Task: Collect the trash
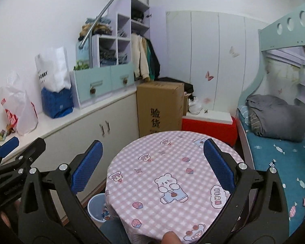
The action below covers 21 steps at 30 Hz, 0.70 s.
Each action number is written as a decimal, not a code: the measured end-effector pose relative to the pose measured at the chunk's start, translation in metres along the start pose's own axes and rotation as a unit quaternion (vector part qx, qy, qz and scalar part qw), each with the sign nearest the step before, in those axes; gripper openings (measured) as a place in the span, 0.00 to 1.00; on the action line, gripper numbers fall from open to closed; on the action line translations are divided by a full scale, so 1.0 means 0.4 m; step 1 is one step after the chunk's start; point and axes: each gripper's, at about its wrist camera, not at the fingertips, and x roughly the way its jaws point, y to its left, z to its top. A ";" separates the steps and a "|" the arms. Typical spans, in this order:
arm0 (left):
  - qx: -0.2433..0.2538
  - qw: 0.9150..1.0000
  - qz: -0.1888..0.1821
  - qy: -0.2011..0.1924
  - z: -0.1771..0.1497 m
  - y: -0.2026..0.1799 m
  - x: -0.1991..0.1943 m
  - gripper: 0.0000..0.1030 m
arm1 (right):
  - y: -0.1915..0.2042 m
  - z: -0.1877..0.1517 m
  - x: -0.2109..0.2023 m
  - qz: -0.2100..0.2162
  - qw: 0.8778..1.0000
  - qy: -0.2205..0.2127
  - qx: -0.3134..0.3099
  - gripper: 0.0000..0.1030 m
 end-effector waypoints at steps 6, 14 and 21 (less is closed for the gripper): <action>0.023 0.999 0.034 -0.028 0.006 -0.028 -0.062 0.96 | -0.009 0.000 -0.039 0.001 1.000 -0.013 0.004 0.94; 0.027 0.999 0.034 -0.025 -0.001 -0.037 -0.069 0.96 | -0.007 -0.001 -0.046 -0.001 1.000 -0.017 0.003 0.94; 0.026 0.999 0.034 -0.020 -0.004 -0.035 -0.055 0.96 | -0.010 0.000 -0.035 -0.005 1.000 -0.011 0.004 0.94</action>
